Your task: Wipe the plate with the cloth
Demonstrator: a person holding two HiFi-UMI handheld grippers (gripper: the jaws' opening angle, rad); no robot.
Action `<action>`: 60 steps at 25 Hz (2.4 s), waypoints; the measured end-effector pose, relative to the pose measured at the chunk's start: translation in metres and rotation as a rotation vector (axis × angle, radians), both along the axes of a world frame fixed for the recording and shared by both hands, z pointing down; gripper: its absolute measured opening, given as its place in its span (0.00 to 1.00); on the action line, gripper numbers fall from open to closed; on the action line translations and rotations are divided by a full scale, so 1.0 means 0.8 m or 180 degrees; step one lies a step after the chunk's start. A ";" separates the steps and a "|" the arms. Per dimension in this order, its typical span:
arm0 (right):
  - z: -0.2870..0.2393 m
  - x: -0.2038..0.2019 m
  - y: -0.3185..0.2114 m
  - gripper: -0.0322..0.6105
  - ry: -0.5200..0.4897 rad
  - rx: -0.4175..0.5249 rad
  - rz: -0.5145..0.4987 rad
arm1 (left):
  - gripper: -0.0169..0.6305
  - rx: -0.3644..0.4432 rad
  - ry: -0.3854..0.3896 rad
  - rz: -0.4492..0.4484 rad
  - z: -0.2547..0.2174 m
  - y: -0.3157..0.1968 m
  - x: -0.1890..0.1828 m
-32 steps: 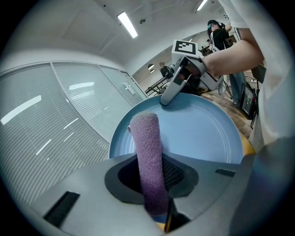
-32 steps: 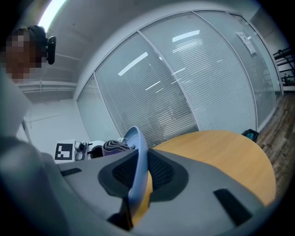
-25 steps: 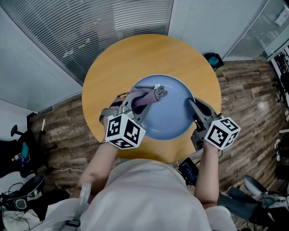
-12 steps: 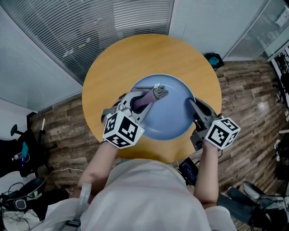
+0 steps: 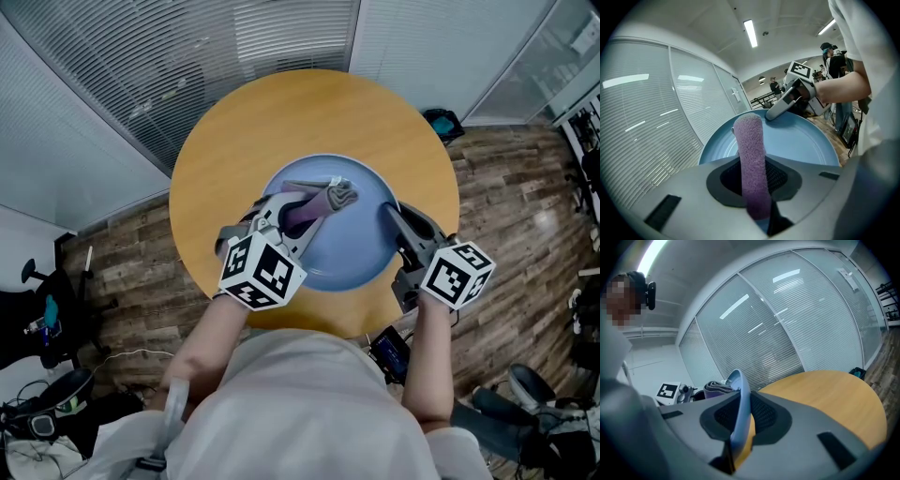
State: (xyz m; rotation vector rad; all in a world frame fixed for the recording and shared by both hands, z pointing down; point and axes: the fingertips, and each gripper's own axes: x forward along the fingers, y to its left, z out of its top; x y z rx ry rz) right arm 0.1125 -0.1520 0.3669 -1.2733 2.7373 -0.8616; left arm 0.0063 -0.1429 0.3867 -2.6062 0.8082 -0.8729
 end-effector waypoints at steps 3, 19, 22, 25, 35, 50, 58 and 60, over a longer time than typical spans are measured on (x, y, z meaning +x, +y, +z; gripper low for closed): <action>0.000 -0.005 0.005 0.14 0.0015 0.0012 -0.0028 | 0.15 0.0015 0.0011 0.0036 -0.001 0.006 0.004; 0.009 -0.030 0.014 0.14 0.0102 -0.0022 -0.0219 | 0.15 0.0047 0.0060 0.0151 -0.008 0.017 0.028; 0.011 -0.026 0.009 0.14 0.0106 -0.0023 -0.0229 | 0.15 0.0066 0.0014 0.0192 -0.006 0.013 0.037; 0.014 -0.028 0.013 0.14 0.0087 -0.0018 -0.0233 | 0.15 0.0126 -0.0072 0.0245 -0.003 0.020 0.034; 0.014 -0.017 0.011 0.14 0.0006 -0.0024 -0.0179 | 0.15 0.0334 -0.0318 0.0407 0.002 0.029 0.046; 0.005 0.003 -0.002 0.14 -0.0098 -0.0011 -0.0007 | 0.15 0.0245 -0.0373 0.0431 0.014 0.033 0.037; 0.004 0.005 0.000 0.15 -0.0119 0.0000 0.0043 | 0.15 0.0239 -0.0439 0.0412 0.023 0.034 0.023; 0.002 0.006 -0.001 0.15 -0.0124 0.0001 0.0052 | 0.15 0.0221 -0.0432 0.0407 0.022 0.033 0.020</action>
